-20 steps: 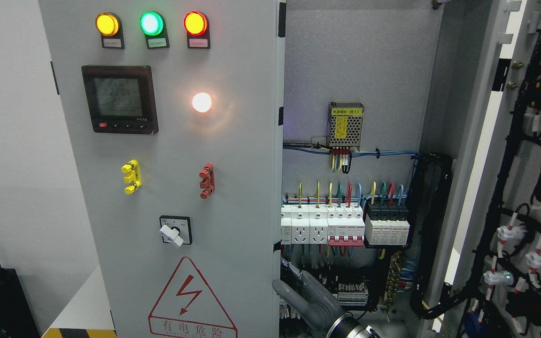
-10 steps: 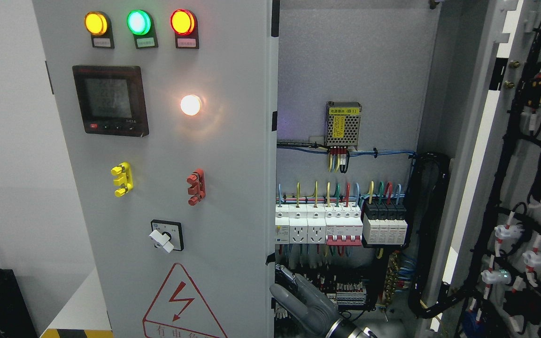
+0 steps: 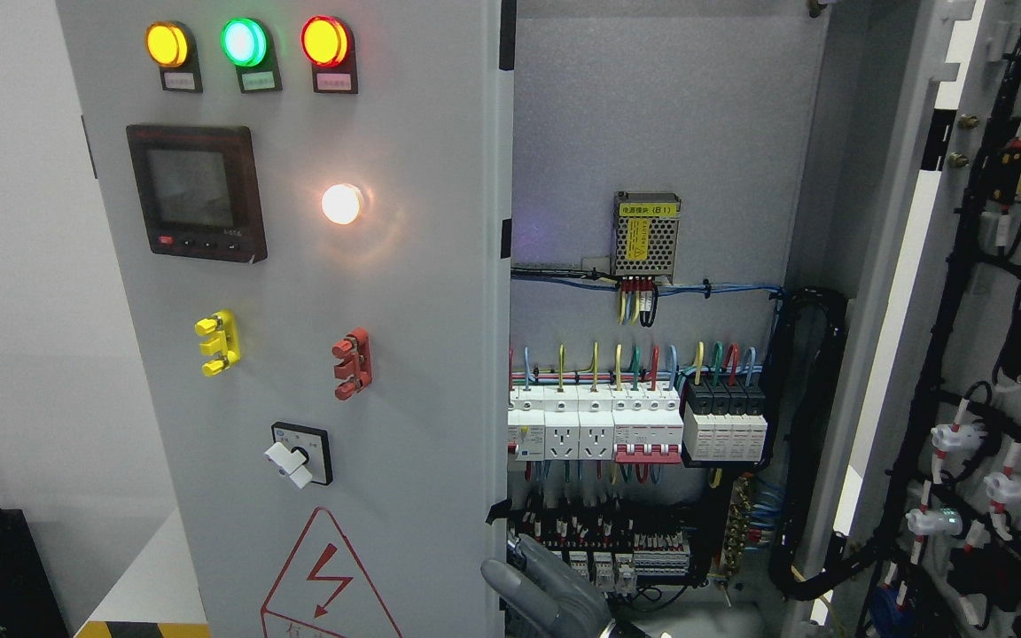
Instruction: Open door with both hands
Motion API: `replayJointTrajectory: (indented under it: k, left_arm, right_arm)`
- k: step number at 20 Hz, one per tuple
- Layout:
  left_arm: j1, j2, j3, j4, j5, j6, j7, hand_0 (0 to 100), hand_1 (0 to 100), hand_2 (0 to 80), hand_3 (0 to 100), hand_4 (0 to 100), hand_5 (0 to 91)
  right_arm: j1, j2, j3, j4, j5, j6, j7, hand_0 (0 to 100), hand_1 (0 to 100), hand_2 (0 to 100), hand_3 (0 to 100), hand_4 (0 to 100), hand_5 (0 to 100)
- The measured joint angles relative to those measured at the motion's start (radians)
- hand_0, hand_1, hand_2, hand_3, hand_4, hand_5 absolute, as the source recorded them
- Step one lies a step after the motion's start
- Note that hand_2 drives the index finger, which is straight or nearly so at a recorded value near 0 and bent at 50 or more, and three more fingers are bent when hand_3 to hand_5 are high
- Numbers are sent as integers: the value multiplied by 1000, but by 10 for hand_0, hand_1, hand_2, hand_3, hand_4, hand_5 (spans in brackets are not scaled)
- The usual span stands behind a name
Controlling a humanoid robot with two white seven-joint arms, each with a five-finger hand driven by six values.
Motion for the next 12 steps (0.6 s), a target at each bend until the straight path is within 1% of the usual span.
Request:
replayJointTrajectory:
  k: [1, 4, 6, 10, 12]
  left_arm:
    - [0, 0, 0, 0, 0, 0, 0, 120, 389, 0, 0, 0, 0]
    - [0, 0, 0, 0, 0, 0, 0, 120, 389, 0, 0, 0, 0]
    - [0, 0, 0, 0, 0, 0, 0, 120, 389, 0, 0, 0, 0]
    - [0, 0, 0, 0, 0, 0, 0, 120, 389, 0, 0, 0, 0]
    - [0, 0, 0, 0, 0, 0, 0, 120, 389, 0, 0, 0, 0]
  right_arm:
    - [1, 0, 8, -7, -3, 0, 9, 120, 389, 0, 0, 0, 0]
    - [3, 0, 36, -30, -11, 0, 54, 120, 389, 0, 0, 0, 0]
    - [6, 1, 58, -44, -13, 1, 72, 120, 389, 0, 0, 0, 0]
    - [8, 4, 108, -67, -17, 1, 84, 120, 389, 0, 0, 0, 0]
    - [8, 11, 138, -77, -18, 4, 90, 120, 389, 0, 0, 0, 0]
